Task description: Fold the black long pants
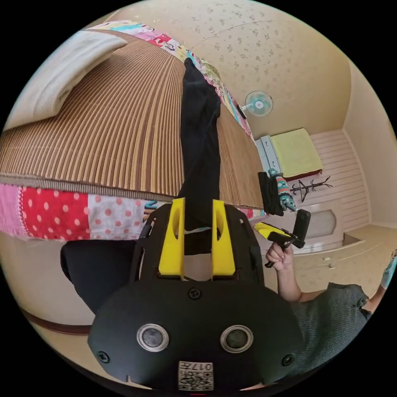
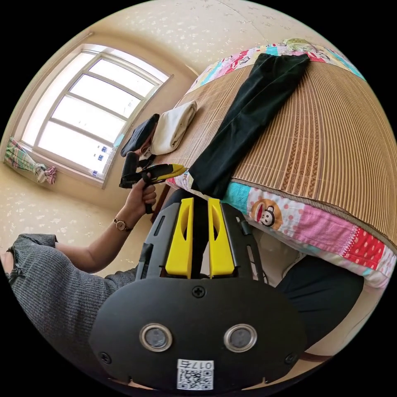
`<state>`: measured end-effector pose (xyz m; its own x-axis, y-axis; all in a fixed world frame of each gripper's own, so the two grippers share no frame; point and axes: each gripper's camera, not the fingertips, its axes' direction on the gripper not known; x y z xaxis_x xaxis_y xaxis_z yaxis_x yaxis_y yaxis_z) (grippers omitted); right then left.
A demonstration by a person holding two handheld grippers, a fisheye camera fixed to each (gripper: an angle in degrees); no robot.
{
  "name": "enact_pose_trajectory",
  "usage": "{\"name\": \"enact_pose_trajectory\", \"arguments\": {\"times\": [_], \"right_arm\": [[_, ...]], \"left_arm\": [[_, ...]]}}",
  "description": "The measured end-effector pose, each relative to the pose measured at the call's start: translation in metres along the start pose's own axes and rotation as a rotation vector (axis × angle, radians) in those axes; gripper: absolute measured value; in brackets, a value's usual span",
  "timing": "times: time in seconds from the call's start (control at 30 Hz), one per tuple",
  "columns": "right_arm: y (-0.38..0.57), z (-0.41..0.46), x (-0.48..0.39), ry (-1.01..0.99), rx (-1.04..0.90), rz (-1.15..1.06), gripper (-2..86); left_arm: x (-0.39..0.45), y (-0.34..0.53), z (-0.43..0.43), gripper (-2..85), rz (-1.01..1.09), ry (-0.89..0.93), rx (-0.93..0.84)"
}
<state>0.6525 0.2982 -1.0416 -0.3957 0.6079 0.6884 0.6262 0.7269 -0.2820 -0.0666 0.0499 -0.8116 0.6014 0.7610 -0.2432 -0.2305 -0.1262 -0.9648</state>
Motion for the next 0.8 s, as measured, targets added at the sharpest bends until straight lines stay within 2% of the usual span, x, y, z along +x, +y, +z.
{"name": "enact_pose_trajectory", "arguments": {"times": [0.1,0.2,0.3,0.37,0.47,0.53,0.57,0.67,0.8], "right_arm": [[0.014,-0.016,-0.002,0.002,0.016,0.005,6.1],[0.039,-0.037,0.010,0.008,0.030,0.054,6.2],[0.071,-0.062,0.030,-0.004,0.063,0.118,6.3],[0.094,-0.082,0.047,-0.027,0.106,0.164,6.8],[0.116,-0.103,0.069,-0.071,0.201,0.226,7.6],[0.124,-0.115,0.084,-0.104,0.272,0.280,8.0],[0.128,-0.122,0.094,-0.103,0.316,0.331,8.2],[0.139,-0.138,0.115,-0.045,0.363,0.514,8.3],[0.151,-0.157,0.115,-0.011,0.396,0.513,8.3]], "left_arm": [[0.005,-0.009,0.009,11.3,0.025,-0.002,-0.033],[0.025,-0.006,0.004,1.8,0.052,-0.049,-0.049],[0.077,0.004,-0.018,0.4,0.162,0.162,0.029],[0.126,0.012,-0.022,0.3,0.265,0.225,0.048],[0.209,0.032,0.011,1.3,0.456,0.195,-0.039],[0.248,0.050,0.056,3.4,0.625,0.227,-0.216],[0.250,0.054,0.064,3.3,0.638,0.236,-0.247],[0.223,0.065,0.066,3.1,0.546,0.201,-0.210],[0.120,0.046,0.024,6.6,0.239,0.074,-0.109]]}}
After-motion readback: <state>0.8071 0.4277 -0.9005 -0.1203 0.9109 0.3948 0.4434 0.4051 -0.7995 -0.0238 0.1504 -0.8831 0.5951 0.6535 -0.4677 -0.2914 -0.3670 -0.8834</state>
